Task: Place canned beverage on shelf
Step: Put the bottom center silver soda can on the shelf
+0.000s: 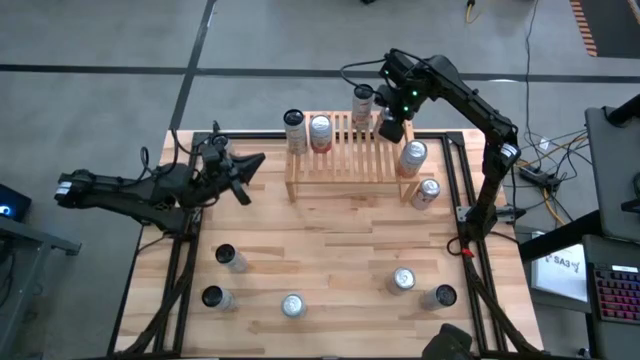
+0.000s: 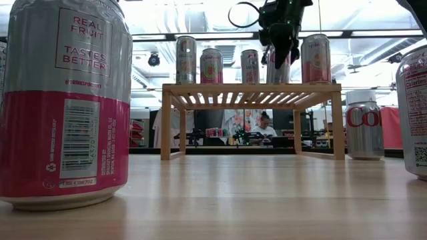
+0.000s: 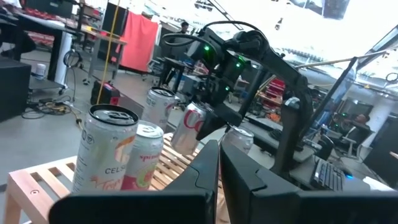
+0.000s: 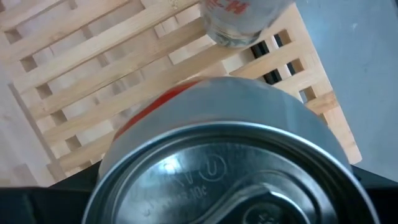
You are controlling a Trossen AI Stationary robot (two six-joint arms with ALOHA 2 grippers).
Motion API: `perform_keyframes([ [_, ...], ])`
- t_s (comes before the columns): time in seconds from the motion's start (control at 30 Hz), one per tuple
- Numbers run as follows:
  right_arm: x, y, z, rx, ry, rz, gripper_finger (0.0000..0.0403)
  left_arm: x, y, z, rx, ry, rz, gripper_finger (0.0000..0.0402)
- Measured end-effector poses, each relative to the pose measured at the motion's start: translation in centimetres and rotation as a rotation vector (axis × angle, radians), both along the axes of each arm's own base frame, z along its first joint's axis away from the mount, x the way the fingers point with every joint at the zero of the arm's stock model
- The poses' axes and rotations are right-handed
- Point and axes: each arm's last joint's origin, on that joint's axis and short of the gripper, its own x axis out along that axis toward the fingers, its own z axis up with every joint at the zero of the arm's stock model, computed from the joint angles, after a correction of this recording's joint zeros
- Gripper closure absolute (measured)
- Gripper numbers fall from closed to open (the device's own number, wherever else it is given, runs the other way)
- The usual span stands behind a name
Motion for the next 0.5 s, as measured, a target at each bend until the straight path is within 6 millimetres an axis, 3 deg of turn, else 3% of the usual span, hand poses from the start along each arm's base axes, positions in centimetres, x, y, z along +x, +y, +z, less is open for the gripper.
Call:
perform_keyframes([
  [0.5, 0.01, -0.01, -0.90, 0.050, 0.024, -0.082, 0.0101, 0.00, 0.08, 0.02, -0.003, -0.004, 0.004, 0.0402],
])
